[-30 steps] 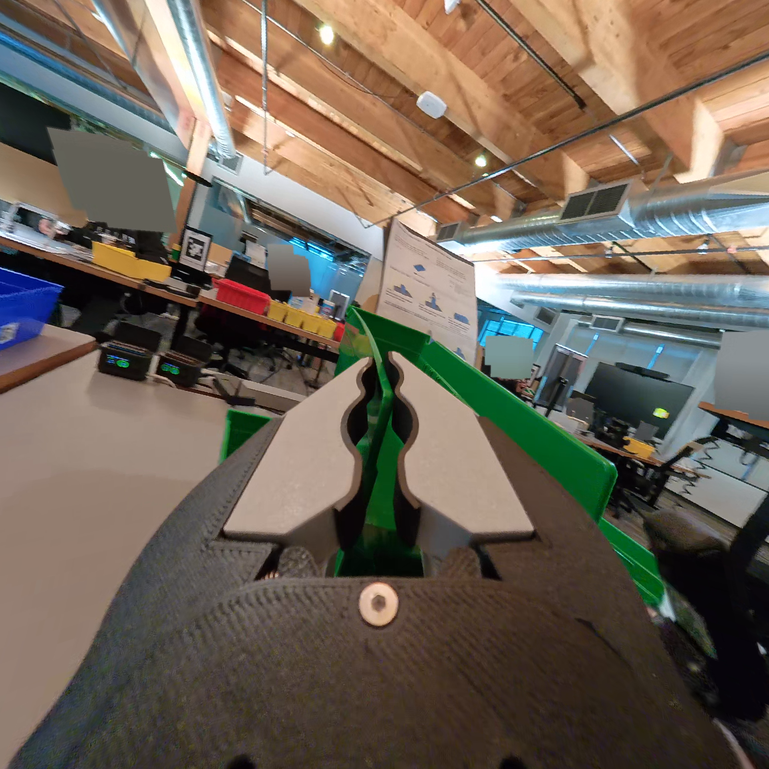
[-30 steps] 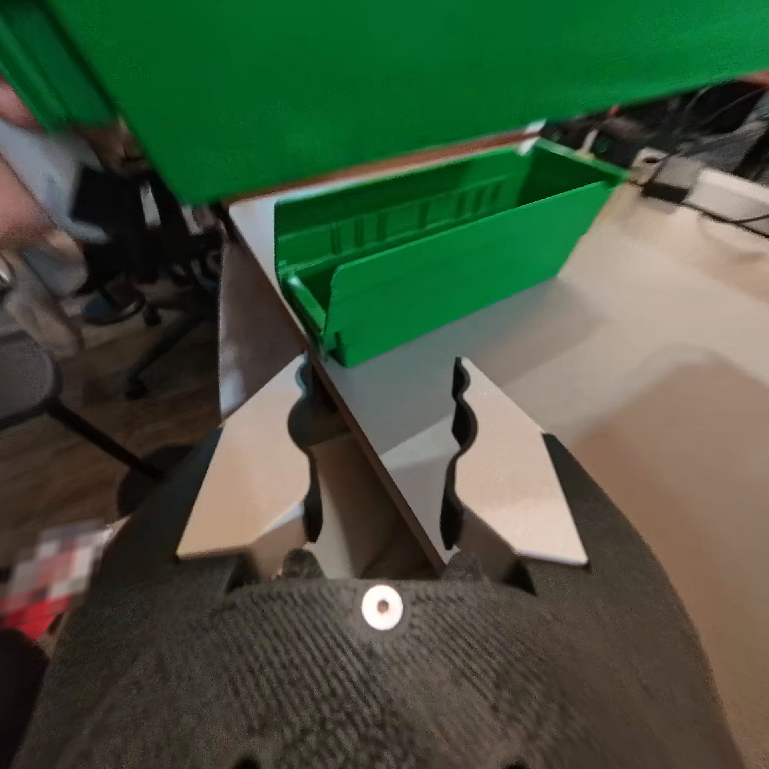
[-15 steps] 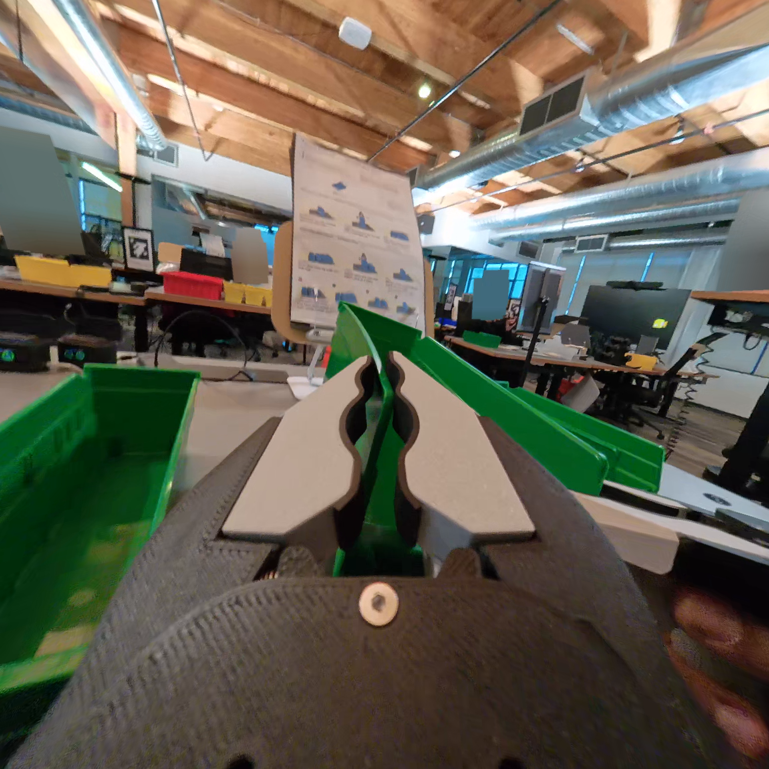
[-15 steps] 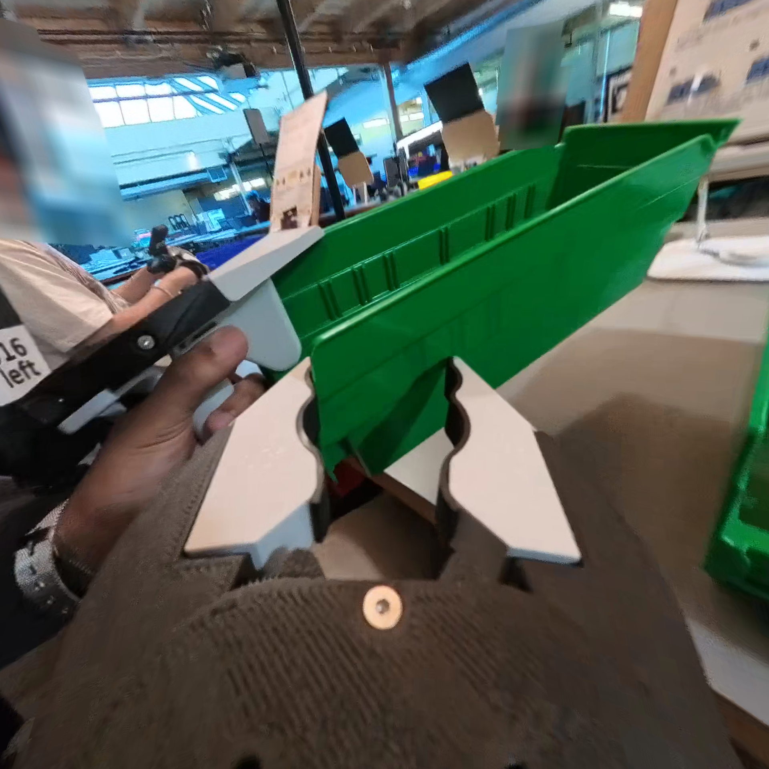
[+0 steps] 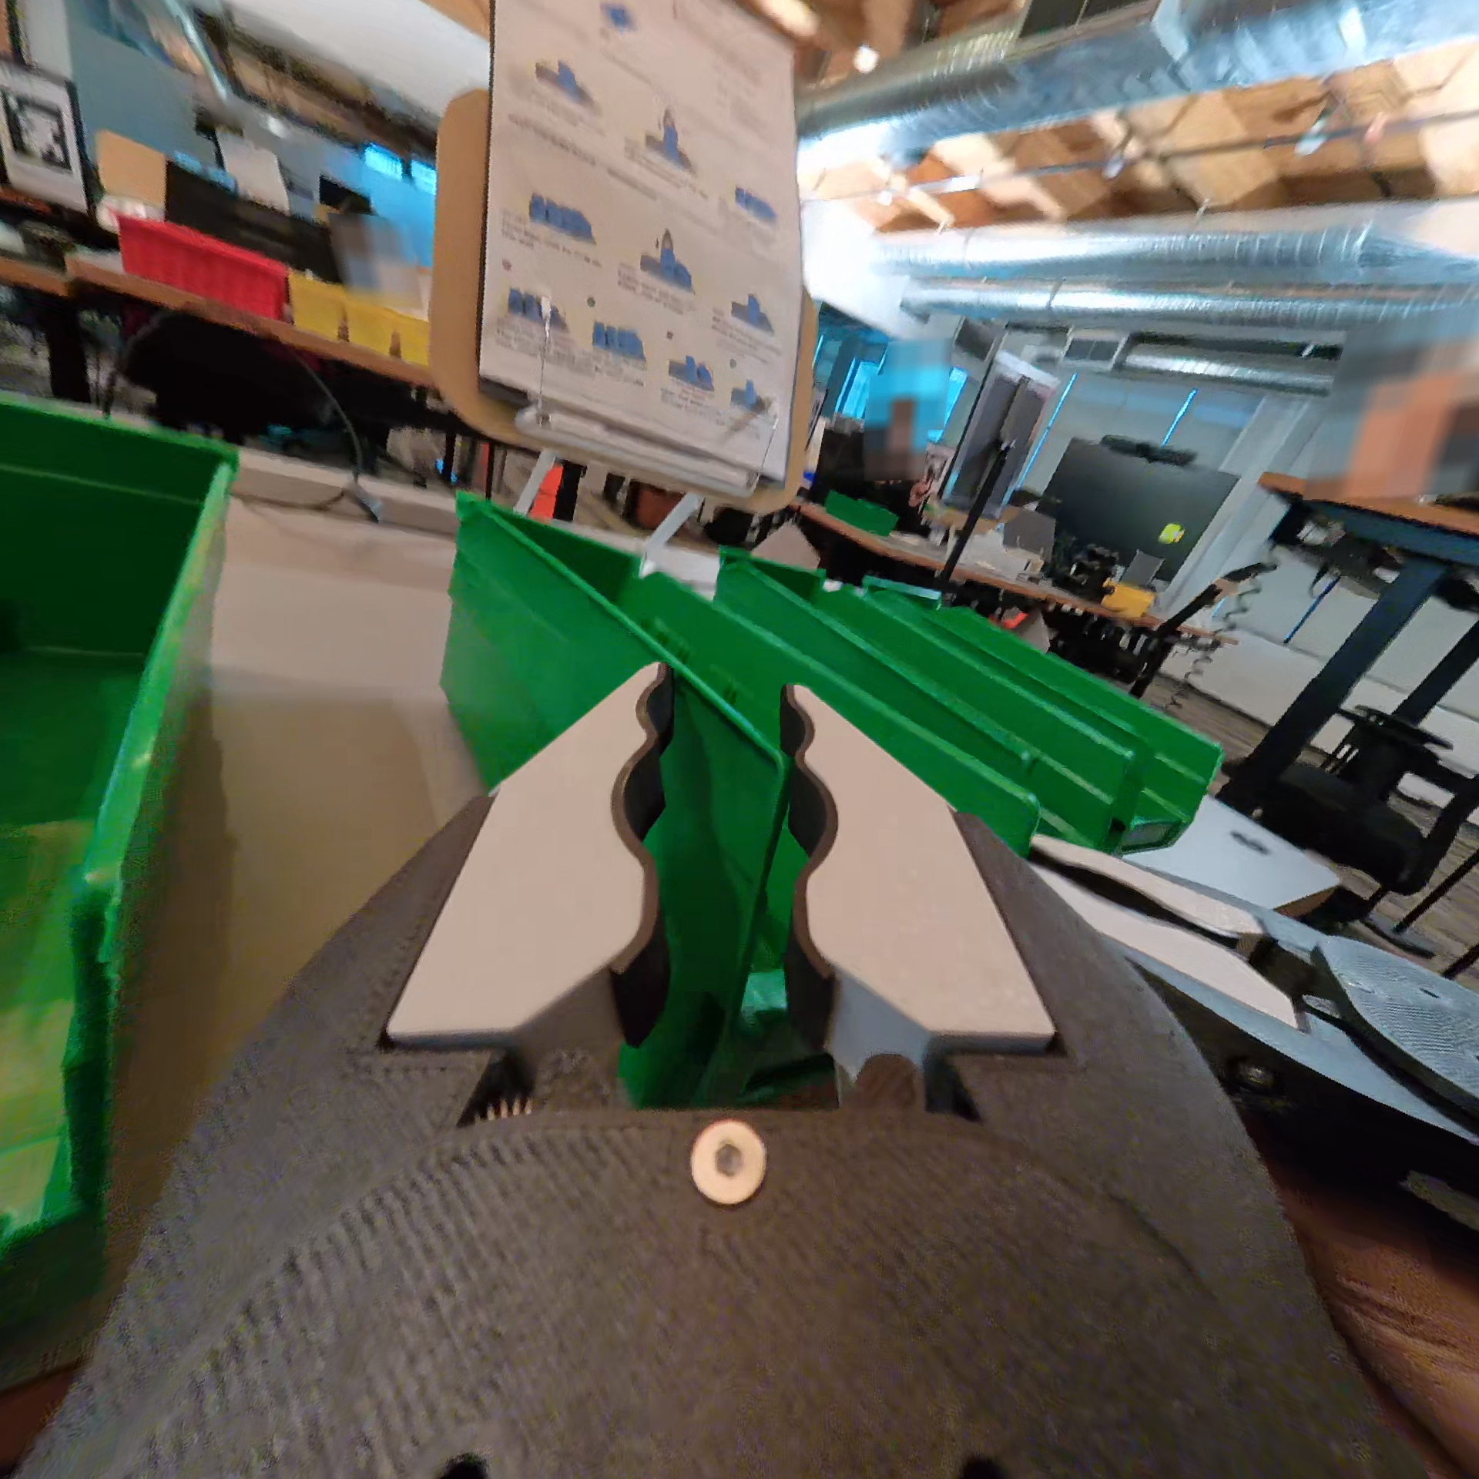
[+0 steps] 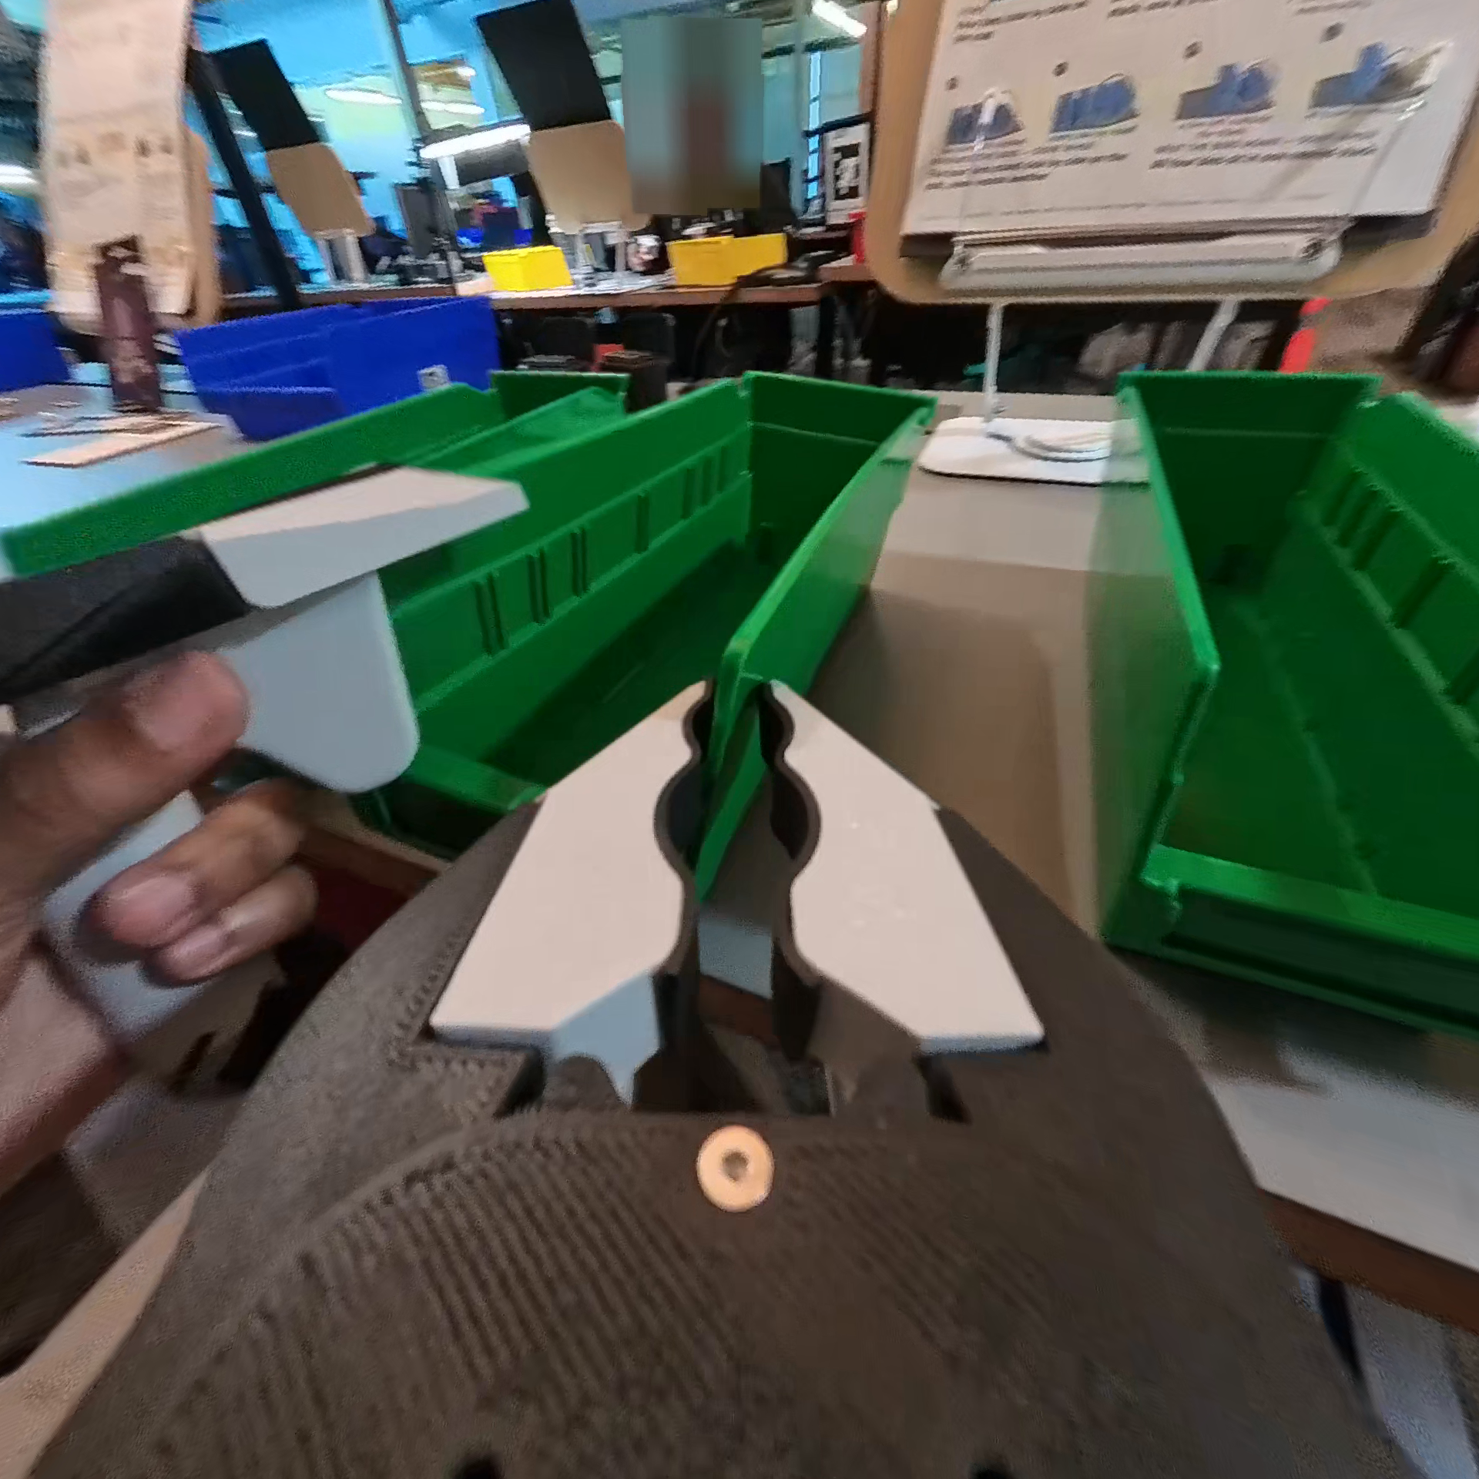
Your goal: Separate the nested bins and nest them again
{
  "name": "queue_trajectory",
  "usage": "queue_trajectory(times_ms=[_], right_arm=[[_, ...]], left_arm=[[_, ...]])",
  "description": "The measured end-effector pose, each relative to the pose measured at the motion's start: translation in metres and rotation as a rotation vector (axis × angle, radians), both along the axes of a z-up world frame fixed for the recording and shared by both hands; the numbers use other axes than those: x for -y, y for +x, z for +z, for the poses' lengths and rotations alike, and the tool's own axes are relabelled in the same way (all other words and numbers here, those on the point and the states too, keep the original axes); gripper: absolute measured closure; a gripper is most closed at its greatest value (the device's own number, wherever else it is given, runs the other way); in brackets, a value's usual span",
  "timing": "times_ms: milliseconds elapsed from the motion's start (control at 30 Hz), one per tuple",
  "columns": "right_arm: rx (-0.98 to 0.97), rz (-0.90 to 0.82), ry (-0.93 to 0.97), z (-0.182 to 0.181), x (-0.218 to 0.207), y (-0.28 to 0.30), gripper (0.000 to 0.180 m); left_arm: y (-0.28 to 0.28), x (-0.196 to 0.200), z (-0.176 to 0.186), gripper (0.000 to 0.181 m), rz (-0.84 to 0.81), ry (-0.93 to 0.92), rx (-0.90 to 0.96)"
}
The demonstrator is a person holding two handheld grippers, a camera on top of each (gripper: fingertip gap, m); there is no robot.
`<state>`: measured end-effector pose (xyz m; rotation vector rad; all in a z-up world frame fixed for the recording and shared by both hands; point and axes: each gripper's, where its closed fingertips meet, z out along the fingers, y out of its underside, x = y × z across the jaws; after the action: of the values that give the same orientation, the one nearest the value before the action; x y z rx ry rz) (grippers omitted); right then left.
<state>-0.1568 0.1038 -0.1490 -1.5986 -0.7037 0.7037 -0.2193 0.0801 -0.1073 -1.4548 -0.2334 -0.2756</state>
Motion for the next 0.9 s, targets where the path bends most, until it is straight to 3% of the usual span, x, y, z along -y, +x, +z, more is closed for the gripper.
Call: queue_trajectory(times_ms=[133,200,300,567,833,900], right_arm=[[0.037,-0.133,0.074,-0.010,-0.025,0.005,0.176],[0.051,-0.166,0.083,-0.015,-0.033,0.006,0.177],[0.038,-0.188,0.075,-0.015,-0.039,0.009,0.178],[-0.055,-0.210,-0.015,-0.013,-0.040,0.012,0.178],[-0.034,-0.084,0.042,-0.005,-0.014,-0.007,0.173],[-0.037,-0.061,0.040,-0.005,-0.013,-0.008,0.170]], left_arm=[[-0.001,-0.013,-0.035,0.155,-0.031,-0.205,0.046],[0.002,-0.011,-0.034,0.151,-0.068,-0.195,0.079],[0.003,-0.007,-0.038,0.130,-0.076,-0.205,0.067],[0.019,0.000,-0.057,0.123,-0.116,-0.277,-0.008],[-0.009,-0.005,-0.074,0.156,0.012,-0.347,-0.033],[-0.009,-0.007,-0.075,0.156,-0.003,-0.347,-0.011]])
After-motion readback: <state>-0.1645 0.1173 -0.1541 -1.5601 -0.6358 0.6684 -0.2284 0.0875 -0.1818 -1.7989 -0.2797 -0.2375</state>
